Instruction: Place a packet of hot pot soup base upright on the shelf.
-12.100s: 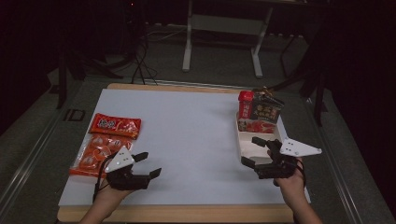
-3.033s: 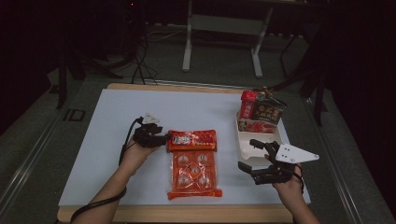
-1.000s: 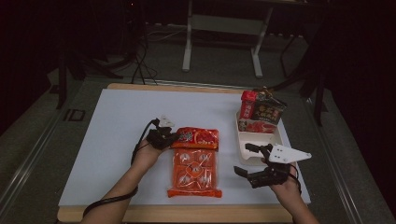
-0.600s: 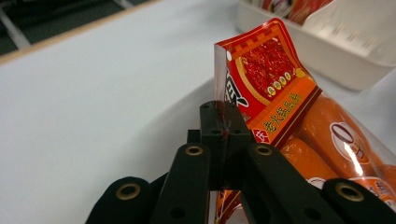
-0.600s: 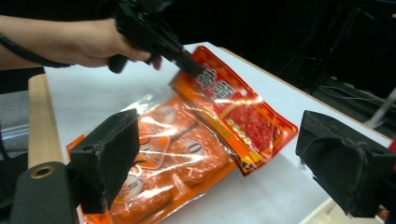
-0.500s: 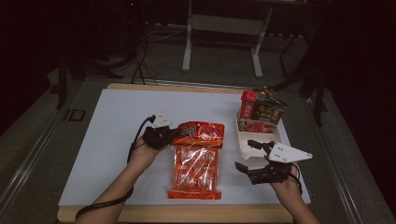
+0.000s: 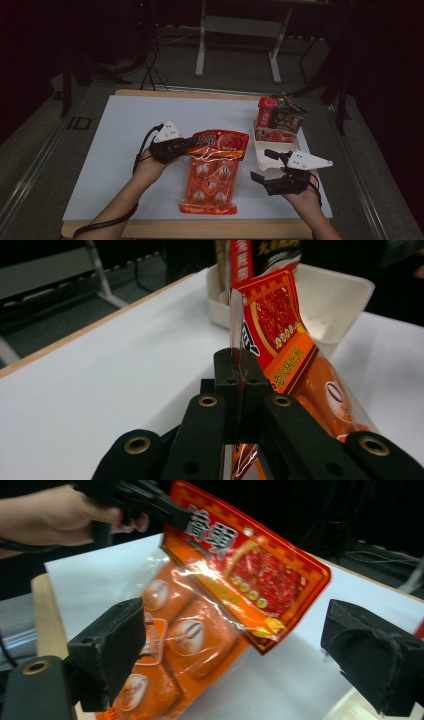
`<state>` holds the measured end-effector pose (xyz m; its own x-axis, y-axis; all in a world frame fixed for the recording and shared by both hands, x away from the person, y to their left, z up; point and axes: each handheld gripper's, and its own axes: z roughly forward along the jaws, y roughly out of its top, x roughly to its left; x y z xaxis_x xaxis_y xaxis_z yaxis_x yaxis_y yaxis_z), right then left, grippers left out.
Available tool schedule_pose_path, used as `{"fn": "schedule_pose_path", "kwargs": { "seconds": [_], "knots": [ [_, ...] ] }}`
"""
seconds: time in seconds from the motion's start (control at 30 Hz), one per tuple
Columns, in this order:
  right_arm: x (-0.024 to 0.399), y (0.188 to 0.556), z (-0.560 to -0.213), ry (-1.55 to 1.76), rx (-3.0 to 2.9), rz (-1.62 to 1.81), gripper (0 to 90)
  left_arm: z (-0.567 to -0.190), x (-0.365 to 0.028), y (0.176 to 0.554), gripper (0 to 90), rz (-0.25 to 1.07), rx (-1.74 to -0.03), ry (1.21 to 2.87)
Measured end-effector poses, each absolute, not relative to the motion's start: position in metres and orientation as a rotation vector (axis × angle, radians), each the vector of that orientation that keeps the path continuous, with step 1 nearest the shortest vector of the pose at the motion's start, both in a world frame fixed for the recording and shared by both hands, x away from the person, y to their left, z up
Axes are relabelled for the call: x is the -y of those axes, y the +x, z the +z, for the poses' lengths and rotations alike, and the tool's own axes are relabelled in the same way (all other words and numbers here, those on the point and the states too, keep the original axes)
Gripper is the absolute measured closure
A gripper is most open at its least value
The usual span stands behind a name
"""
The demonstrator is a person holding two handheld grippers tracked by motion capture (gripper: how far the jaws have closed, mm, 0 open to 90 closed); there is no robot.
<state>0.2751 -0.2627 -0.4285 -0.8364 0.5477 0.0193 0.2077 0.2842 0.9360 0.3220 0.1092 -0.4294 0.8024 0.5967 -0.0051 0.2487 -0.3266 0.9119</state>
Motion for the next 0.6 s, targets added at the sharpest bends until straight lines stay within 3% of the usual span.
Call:
{"fn": "schedule_pose_path", "kwargs": {
  "seconds": [0.6],
  "knots": [
    [0.255, 0.3, -0.426, 0.765, -2.224, 1.604, 12.4, -0.421, -0.121, 0.301, 90.0, 0.355, -0.435, 1.84]
  ]
}}
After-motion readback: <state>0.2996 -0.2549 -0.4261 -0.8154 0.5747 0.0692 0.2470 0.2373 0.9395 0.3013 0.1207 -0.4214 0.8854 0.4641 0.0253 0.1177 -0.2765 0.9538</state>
